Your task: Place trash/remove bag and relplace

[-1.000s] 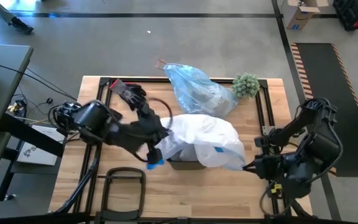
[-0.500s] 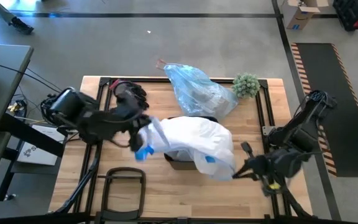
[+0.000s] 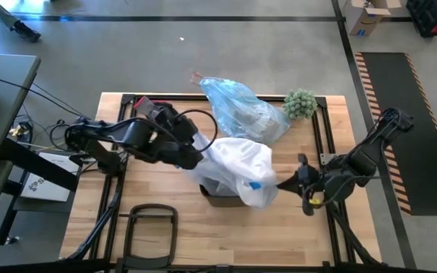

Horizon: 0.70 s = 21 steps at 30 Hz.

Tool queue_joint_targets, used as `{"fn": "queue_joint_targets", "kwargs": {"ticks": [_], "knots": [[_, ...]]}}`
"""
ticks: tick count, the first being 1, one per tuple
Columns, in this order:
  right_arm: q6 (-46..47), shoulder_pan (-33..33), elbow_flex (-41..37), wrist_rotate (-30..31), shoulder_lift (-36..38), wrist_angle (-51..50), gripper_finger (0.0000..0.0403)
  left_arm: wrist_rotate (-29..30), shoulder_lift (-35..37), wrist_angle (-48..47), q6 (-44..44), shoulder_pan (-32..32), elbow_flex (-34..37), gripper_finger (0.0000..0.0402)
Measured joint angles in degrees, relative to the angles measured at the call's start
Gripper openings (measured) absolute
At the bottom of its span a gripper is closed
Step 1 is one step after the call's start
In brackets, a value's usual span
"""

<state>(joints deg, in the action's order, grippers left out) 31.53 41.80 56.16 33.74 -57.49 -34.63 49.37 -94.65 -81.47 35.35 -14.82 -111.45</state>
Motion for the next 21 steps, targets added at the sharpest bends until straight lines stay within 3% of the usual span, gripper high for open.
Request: {"fn": "queue_joint_targets", "kwargs": {"ticks": [5, 8, 13, 21], "knots": [[11.38, -0.18, 0.0, 9.18, 0.17, -6.19, 0.0, 3.77, -0.07, -1.28, 4.04, 2.91, 5.9, 0.0], [21.33, -0.61, 0.0, 11.06, 0.07, -13.19, 0.0, 3.37, -0.07, -2.53, 9.26, 4.29, 8.94, 0.0], [28.07, -0.94, 0.0, 8.28, -0.33, -18.77, 0.0031, -0.3, -0.07, -4.37, 13.3, 4.8, 12.74, 0.0], [20.69, -0.78, -0.02, -3.07, -1.9, -15.47, 0.0166, -14.1, 0.62, -6.12, 11.98, 2.44, 13.24, 0.0]]}}
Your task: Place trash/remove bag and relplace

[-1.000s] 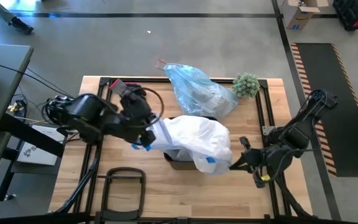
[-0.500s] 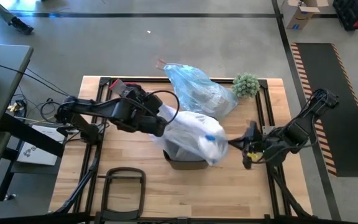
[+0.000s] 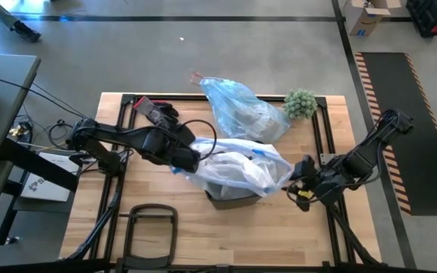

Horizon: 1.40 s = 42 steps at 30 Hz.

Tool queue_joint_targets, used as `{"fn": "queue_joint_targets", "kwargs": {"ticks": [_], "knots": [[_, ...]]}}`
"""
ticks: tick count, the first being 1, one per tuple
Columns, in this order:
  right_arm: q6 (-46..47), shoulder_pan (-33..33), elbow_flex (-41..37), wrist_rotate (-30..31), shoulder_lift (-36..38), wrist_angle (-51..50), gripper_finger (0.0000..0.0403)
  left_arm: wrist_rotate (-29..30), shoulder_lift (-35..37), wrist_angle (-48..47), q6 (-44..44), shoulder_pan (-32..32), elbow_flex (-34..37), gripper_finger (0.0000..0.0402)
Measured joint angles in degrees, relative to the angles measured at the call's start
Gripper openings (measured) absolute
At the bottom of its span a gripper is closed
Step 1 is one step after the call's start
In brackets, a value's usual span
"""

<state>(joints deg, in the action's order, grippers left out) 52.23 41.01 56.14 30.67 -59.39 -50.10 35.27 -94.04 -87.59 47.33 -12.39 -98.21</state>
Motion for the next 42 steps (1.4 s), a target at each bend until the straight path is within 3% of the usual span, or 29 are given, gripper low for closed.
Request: {"fn": "queue_joint_targets", "kwargs": {"ticks": [3, 6, 13, 21, 25, 28, 32, 37, 42], "knots": [[-5.15, 0.58, 0.0, -3.24, -1.09, 0.63, 0.0212, -2.37, 0.79, 0.06, -2.66, -1.54, 0.0, 0.0], [-11.51, 1.64, -0.02, -4.36, -2.08, 1.23, 0.0239, -1.16, 2.26, 0.43, -4.74, -2.83, 0.0, 0.0], [-13.24, 6.08, 4.33, -9.63, -2.26, 5.09, 0.0232, 0.89, 8.69, 6.17, -8.64, -5.6, 0.0, 0.0023], [-21.99, 11.35, 18.96, -4.93, -9.06, 8.21, 0.0203, -6.94, 15.44, 22.51, -17.36, -8.78, -0.03, 0.0067], [-31.06, 10.44, 25.8, 6.74, -14.58, 11.34, 0.0194, -8.01, 14.58, 30.16, -24.54, -12.02, -0.07, 0.0067], [-31.3, 6.51, 31.18, 13.26, -18.73, 8.57, 0.0174, -7.75, 13.2, 31.42, -26.18, -13.08, -0.07, 0.0061], [-28.56, -1.92, 38.45, 9.52, -23.86, -1.27, 0.0115, -5.34, 11.43, 31.11, -26.45, -13.3, 0.0, 0.0054], [-31.01, -11.47, 44.9, 1.01, -29.91, -10.93, 0.0022, 4.94, 10.09, 31.28, -24.49, -13.08, 0.0, 0.0053], [-38.23, -18.63, 48.08, -13.67, -36.19, -11.56, 0.0012, 15.13, 9.22, 30.7, -21.99, -11.83, 0.0, 0.0052]]}}
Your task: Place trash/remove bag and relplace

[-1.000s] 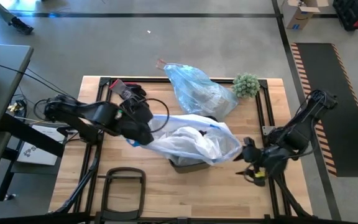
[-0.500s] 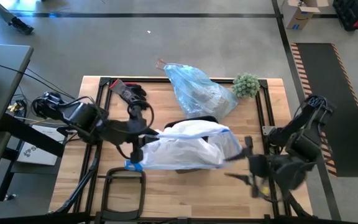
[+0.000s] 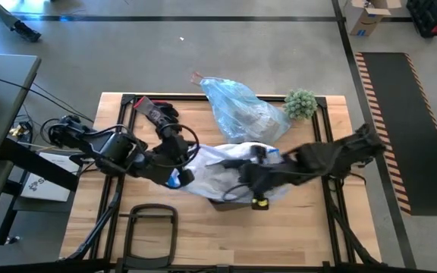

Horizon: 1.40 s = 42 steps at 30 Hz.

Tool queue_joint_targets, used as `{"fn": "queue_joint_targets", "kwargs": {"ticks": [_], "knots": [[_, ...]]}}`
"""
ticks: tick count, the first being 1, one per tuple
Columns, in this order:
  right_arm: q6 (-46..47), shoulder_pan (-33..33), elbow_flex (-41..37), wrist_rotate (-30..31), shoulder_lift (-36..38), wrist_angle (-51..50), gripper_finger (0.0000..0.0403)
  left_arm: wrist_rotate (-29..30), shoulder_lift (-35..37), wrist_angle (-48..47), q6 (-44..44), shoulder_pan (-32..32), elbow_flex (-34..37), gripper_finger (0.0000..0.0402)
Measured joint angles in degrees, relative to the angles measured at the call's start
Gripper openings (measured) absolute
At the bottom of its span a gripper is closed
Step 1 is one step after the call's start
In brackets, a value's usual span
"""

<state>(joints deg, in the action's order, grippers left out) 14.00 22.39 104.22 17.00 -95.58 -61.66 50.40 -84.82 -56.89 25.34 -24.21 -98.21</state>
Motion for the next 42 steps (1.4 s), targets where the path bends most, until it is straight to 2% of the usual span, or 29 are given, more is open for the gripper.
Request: {"fn": "queue_joint_targets", "kwargs": {"ticks": [5, 8, 13, 16, 20, 25, 27, 30, 32, 34, 37, 42], "knots": [[-5.55, -5.18, 1.12, -14.25, -5.62, -3.64, 0.0002, 0.82, -0.61, -0.45, 1.59, 1.43, 0.0, 0.0052], [-9.34, -6.39, 1.03, -19.41, -6.92, -4.38, 0.0001, 0.5, -0.61, -1.77, 3.6, 1.45, 0.0, 0.0052], [-11.01, -5.46, 2.49, -15.88, -6.25, -4.03, 0.0001, 0.14, -0.61, -8.52, 9.76, 1.45, 0.0, 0.0052], [-10.0, -4.6, 5.24, -15.73, -4.8, -5.35, 0.001, 1.28, -0.61, -11.9, 12.78, 1.43, 0.0, 0.0052], [-9.11, -2.76, 8.67, -16.13, -2.93, -7.0, 0.0043, 2.83, -0.61, -12.65, 13.6, 1.43, 0.0, 0.0052], [-13.48, 0.34, 10.61, -15.95, 0.6, -4.47, 0.0102, 2.83, -1.29, -12.77, 13.58, 1.43, 0.0, 0.0052], [-14.64, 1.13, 10.44, -13.91, 2.23, -4.45, 0.012, 2.79, -1.92, -12.84, 13.58, 1.43, 0.0, 0.0052], [-11.69, 1.14, 10.41, -3.33, 4.74, -6.95, 0.0128, 2.8, -3.15, -12.93, 13.61, 1.42, 0.0, 0.0052], [-8.25, 0.26, 10.45, 4.2, 6.03, -11.8, 0.0125, 2.77, -4.12, -13.03, 14.19, 1.43, 0.0, 0.0052], [-4.29, -1.49, 10.39, 8.66, 6.33, -18.0, 0.0116, 2.7, -4.98, -13.5, 14.77, 1.5, 0.0, 0.0052], [-0.47, -4.1, 8.2, 11.68, 6.2, -21.52, 0.0097, 2.82, -6.09, -15.88, 16.78, 1.67, 0.0, 0.0052], [-3.57, -5.55, 4.35, 11.44, 6.34, -19.5, 0.006, 4.08, -6.93, -19.2, 21.14, 1.84, 0.0, 0.0052]]}}
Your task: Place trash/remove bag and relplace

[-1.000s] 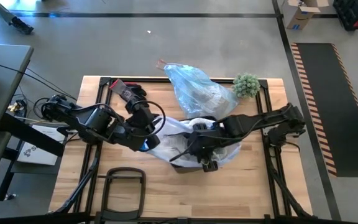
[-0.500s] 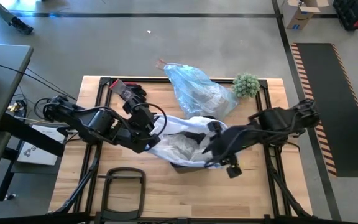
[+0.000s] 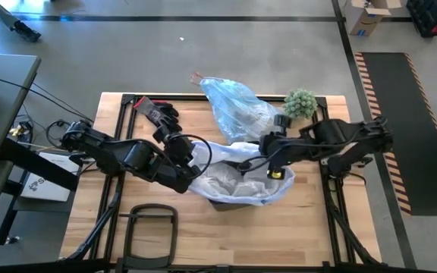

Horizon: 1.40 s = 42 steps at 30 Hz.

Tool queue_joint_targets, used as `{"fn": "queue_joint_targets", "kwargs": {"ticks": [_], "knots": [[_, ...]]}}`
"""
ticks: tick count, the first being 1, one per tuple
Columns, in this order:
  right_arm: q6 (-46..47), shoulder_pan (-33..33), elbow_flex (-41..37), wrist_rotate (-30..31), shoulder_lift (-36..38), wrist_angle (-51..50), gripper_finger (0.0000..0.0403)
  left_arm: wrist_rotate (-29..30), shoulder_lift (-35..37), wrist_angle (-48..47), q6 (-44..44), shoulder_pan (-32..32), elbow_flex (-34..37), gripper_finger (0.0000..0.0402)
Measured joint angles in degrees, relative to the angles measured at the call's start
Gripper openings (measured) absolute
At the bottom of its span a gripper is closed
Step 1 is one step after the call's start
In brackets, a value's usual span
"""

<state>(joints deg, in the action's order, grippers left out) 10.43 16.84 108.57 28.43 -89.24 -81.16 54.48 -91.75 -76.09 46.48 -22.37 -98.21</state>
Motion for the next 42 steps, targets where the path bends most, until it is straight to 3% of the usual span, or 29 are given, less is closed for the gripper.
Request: {"fn": "queue_joint_targets", "kwargs": {"ticks": [6, 8, 12, 14, 19, 25, 36, 42], "knots": [[3.42, 0.79, 0.01, 11.29, 3.33, 2.14, 0.0022, -0.1, -0.02, -7.16, 6.21, 0.88, 0.0, 0.0052], [2.53, 0.88, -0.02, 8.1, 3.9, 2.6, 0.0015, -0.1, -0.02, -8.41, 7.63, 1.12, 0.0, 0.0052], [-2.63, 2.74, -0.76, -4.97, 4.15, 4.25, 0.0011, 0.55, -0.02, -8.23, 7.95, 1.09, 0.0, 0.0052], [-5.91, 3.4, -3.02, -7.45, 4.16, 7.59, 0.0011, 0.53, -0.08, -8.14, 7.97, 1.24, 0.0, 0.0052], [-8.84, 2.38, -10.82, -7.22, 4.0, 16.23, 0.0011, 0.1, -0.96, -8.17, 8.02, 1.49, 0.0, 0.0052], [-4.21, -1.36, -16.84, 4.45, 4.99, 16.62, 0.0011, -1.91, -2.31, -8.61, 7.91, 1.51, 0.02, 0.0052], [2.72, -4.93, -17.51, 1.64, 12.68, 18.84, 0.0011, -2.31, -2.64, -8.59, 8.91, 1.49, 0.02, 0.0052], [7.12, -6.36, -24.48, -0.65, 13.67, 17.04, 0.0011, -7.8, -2.64, -8.51, 10.72, 0.62, 0.02, 0.0052]]}}
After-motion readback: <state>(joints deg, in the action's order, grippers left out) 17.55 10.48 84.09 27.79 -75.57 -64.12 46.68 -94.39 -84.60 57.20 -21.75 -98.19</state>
